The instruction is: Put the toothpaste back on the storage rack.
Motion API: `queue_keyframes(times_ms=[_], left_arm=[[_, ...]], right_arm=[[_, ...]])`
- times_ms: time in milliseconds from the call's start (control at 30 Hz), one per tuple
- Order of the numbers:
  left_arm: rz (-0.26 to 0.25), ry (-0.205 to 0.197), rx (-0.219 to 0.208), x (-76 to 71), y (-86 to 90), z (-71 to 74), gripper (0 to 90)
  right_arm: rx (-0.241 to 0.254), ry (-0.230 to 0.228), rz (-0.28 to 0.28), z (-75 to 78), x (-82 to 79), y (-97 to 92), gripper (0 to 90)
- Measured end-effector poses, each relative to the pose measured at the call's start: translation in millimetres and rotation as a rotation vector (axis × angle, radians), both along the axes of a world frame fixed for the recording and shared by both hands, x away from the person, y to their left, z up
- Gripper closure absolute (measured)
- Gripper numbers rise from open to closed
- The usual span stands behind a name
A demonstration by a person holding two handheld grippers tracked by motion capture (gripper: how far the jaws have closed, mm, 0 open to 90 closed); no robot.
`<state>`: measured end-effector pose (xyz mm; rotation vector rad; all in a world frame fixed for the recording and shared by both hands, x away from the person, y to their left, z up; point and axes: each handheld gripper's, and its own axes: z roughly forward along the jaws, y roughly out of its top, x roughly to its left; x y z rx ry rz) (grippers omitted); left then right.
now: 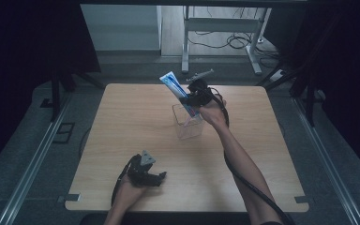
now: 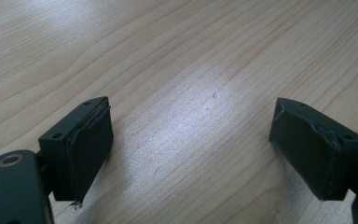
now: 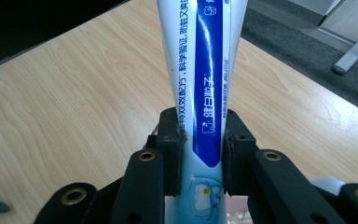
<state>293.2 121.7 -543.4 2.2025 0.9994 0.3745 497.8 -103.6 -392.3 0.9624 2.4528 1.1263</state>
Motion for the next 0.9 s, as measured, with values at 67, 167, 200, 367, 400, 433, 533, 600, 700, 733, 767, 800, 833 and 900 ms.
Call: queue_keyframes(times_ms=[67,167,200,367,400,433,533,600,700,733,767,800,833,900], left_arm=[[0.000,0.000,0.001,0.0,0.0,0.1,13.5],[-0.001,0.000,0.001,0.0,0.1,0.0,13.5],[0.000,0.002,-0.001,-0.1,0.0,0.0,13.5],[-0.001,0.002,0.001,-0.1,0.1,0.1,13.5],[-0.001,0.002,0.002,-0.1,0.1,0.1,13.5],[-0.001,0.002,0.001,-0.1,0.1,0.1,13.5],[0.000,0.003,0.001,-0.2,0.0,0.1,13.5],[0.001,0.003,0.000,-0.2,-0.1,0.1,13.5],[0.001,0.002,0.000,-0.2,-0.1,0.1,13.5],[0.001,0.002,0.000,-0.2,-0.1,0.1,13.5],[0.001,0.002,0.000,-0.2,-0.1,0.1,13.5],[0.001,0.002,0.000,-0.2,-0.1,0.1,13.5],[0.000,0.002,0.001,-0.1,0.0,0.1,13.5],[0.000,0.002,0.001,-0.2,0.0,0.1,13.5]], right_arm=[[0.005,-0.005,0.003,-2.5,1.7,2.5,72.5],[0.004,-0.013,0.008,-6.9,3.6,5.0,72.5],[0.003,-0.022,0.012,-8.8,4.0,5.7,72.5],[-0.002,-0.039,0.018,-17.2,5.4,8.0,72.4],[-0.003,-0.042,0.022,-18.1,5.6,8.0,72.5],[-0.003,-0.047,0.023,-19.1,5.8,8.0,72.4],[-0.004,-0.056,0.028,-21.4,5.4,7.6,72.4],[-0.005,-0.063,0.030,-23.8,5.4,6.7,72.3],[-0.015,-0.078,0.041,-27.9,4.3,5.7,72.3],[-0.018,-0.081,0.046,-29.3,3.9,5.2,72.2],[-0.016,-0.085,0.046,-30.8,3.7,4.9,72.2],[-0.018,-0.086,0.047,-31.7,3.6,4.5,72.2],[-0.020,-0.086,0.043,-32.8,3.7,4.4,72.1],[-0.024,-0.089,0.049,-34.0,3.9,3.7,72.0]])
